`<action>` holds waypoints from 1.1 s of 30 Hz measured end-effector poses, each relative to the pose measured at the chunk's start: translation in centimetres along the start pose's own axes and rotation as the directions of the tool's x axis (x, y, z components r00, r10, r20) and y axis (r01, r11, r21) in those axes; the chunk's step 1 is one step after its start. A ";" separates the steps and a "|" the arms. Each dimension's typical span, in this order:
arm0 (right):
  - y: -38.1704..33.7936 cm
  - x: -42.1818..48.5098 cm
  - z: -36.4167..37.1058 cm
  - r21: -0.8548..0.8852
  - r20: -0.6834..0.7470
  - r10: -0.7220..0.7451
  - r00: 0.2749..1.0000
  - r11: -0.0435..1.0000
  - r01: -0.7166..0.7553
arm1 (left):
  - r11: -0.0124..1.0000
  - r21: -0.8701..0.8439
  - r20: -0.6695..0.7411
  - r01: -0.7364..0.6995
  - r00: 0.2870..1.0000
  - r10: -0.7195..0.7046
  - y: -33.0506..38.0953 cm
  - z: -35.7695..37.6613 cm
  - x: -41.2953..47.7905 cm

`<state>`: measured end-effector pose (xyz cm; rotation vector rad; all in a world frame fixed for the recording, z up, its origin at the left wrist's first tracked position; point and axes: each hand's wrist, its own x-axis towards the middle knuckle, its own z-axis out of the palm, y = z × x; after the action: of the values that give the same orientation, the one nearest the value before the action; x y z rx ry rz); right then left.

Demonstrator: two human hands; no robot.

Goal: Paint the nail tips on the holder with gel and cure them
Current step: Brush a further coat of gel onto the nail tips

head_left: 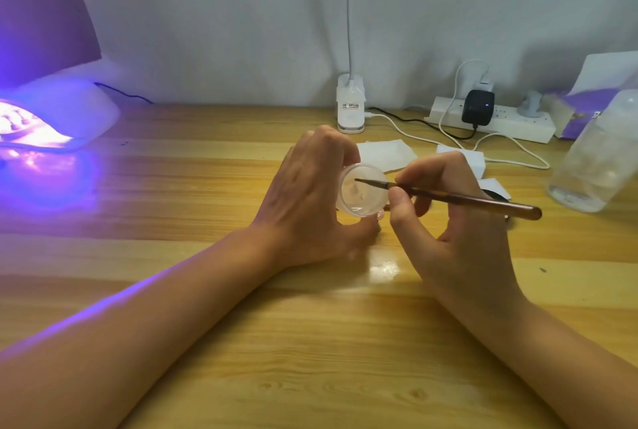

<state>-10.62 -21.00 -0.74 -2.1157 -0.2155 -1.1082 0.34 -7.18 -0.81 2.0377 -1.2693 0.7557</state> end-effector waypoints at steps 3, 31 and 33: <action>0.1 0.0 -0.1 -0.017 0.033 0.017 0.999 1.000 -0.017 | 1.000 0.004 0.003 -0.021 1.000 0.021 0.1 -0.1 0.0; -0.3 -0.4 0.0 -0.079 0.051 -0.074 0.996 0.994 0.077 | 1.000 0.003 -0.036 0.021 0.999 -0.021 0.0 0.0 0.0; -0.4 -0.5 -0.1 -0.071 0.053 -0.061 0.997 0.995 0.065 | 1.000 0.017 -0.028 0.020 0.999 -0.019 0.0 0.1 0.0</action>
<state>-11.11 -20.68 -0.87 -2.2167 -0.2718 -1.1145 0.38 -7.26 -0.87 2.0434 -1.2298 0.7850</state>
